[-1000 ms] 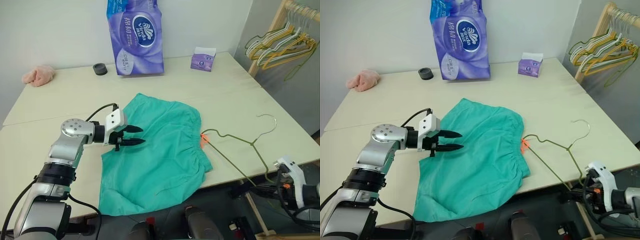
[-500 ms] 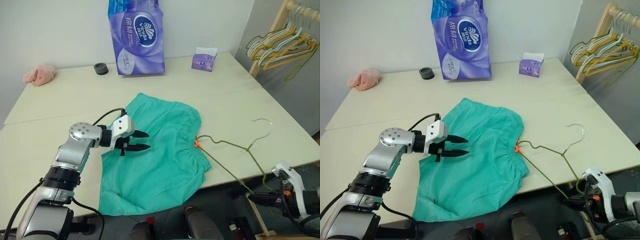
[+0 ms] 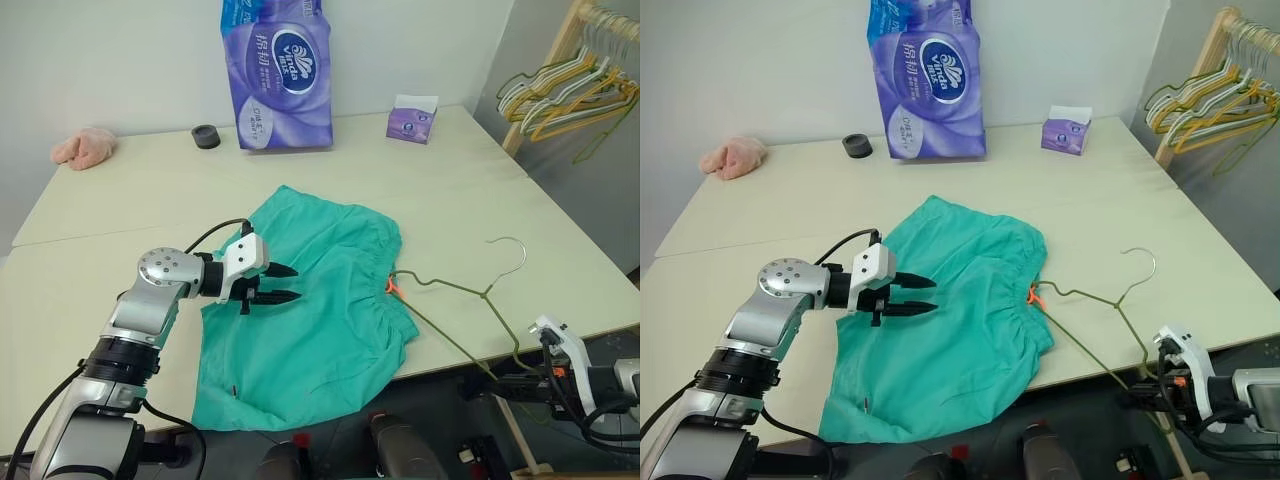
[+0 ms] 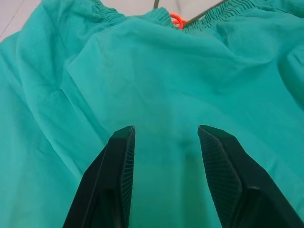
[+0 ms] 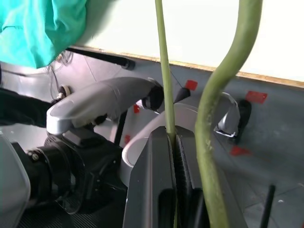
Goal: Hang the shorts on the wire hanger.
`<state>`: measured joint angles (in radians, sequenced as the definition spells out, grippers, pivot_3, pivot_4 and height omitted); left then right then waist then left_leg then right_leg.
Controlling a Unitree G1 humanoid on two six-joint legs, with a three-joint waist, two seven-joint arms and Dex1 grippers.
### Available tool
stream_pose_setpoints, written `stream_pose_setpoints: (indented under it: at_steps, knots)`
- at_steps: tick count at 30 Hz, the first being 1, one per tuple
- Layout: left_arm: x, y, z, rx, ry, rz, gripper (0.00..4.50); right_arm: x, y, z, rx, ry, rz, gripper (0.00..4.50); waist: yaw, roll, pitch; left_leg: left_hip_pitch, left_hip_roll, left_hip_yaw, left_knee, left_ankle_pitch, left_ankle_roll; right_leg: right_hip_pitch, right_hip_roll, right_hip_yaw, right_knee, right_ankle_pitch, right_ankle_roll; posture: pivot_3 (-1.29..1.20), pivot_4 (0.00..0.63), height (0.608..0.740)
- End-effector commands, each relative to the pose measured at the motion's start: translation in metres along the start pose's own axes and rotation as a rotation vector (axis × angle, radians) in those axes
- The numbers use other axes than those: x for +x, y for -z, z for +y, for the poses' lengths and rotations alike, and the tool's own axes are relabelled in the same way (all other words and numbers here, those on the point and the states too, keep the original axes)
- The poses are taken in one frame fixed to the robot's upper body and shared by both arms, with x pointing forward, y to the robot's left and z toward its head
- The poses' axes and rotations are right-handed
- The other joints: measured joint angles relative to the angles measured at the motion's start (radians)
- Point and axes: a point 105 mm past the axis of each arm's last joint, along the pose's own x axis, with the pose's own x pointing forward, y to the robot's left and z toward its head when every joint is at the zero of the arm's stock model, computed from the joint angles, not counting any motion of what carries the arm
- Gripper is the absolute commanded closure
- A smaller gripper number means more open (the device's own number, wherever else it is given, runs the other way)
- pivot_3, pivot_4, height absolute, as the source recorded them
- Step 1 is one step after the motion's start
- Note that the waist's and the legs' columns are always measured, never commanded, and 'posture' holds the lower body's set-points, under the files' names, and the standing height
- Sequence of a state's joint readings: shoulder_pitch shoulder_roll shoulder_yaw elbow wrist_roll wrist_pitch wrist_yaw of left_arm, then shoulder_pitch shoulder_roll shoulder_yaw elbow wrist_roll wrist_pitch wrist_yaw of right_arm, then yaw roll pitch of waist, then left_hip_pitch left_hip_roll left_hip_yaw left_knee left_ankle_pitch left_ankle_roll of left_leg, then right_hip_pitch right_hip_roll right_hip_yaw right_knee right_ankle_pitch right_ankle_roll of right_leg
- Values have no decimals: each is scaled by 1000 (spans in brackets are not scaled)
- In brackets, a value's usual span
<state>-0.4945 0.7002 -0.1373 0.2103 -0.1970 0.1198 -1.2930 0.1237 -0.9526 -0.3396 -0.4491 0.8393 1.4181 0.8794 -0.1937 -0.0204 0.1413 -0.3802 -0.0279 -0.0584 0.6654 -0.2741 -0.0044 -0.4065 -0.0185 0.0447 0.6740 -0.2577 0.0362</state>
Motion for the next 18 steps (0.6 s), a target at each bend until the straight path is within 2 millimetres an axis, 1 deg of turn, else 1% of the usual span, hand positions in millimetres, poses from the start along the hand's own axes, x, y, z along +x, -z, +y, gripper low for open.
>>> stream_pose_setpoints:
  at_steps: [1, 4, 6, 9, 11, 15, 18]
  knots:
    - [-2, -8, 2, 44, -17, -10, 2290, 8, -16, 9, 4, -74, -48, 4500, -2, 0, 0, 0, 0, 0, 0, 0, 0, 0, 0, 0, 0, 0, 0, -288, 129, 740]
    - [-1, -9, 2, 50, -18, -8, 2290, 18, -31, 11, 15, -106, -87, 4500, -3, 0, 0, 0, 1, 0, -1, 0, 0, 0, 0, 1, 0, 0, 0, -283, 128, 740]
    - [-1, -9, 3, 53, -23, -9, 2290, 21, -42, 14, 21, -134, -116, 4500, -2, 0, 0, 0, 1, -1, 0, 0, 0, 0, 0, 1, 0, 0, 0, -281, 127, 740]
    - [-2, -10, 6, 52, -39, -12, 2290, 24, -49, 20, 24, -165, -116, 4500, 0, 0, 0, 0, 0, 0, 0, 0, 0, 0, 0, 1, 0, 0, 0, -276, 126, 740]
    - [-3, -10, 8, 48, -58, -18, 2290, 27, -47, 20, 42, -166, -93, 4500, 1, 0, 0, -1, 0, -1, 0, 0, 0, 0, 0, 0, 0, 0, 0, -272, 125, 740]
    - [-8, -10, 16, 37, -110, -27, 2290, 31, -27, 16, 72, -134, 9, 4500, 2, 0, 0, -1, 0, -1, 0, 0, 0, 0, -1, 0, 0, 0, 0, -267, 126, 740]
    - [-13, -4, 21, 32, -142, -10, 2290, 32, -21, 13, 88, -120, 46, 4500, 1, 0, 0, -1, 0, -1, 0, 0, 0, 0, -1, 0, 0, 0, 0, -264, 126, 740]
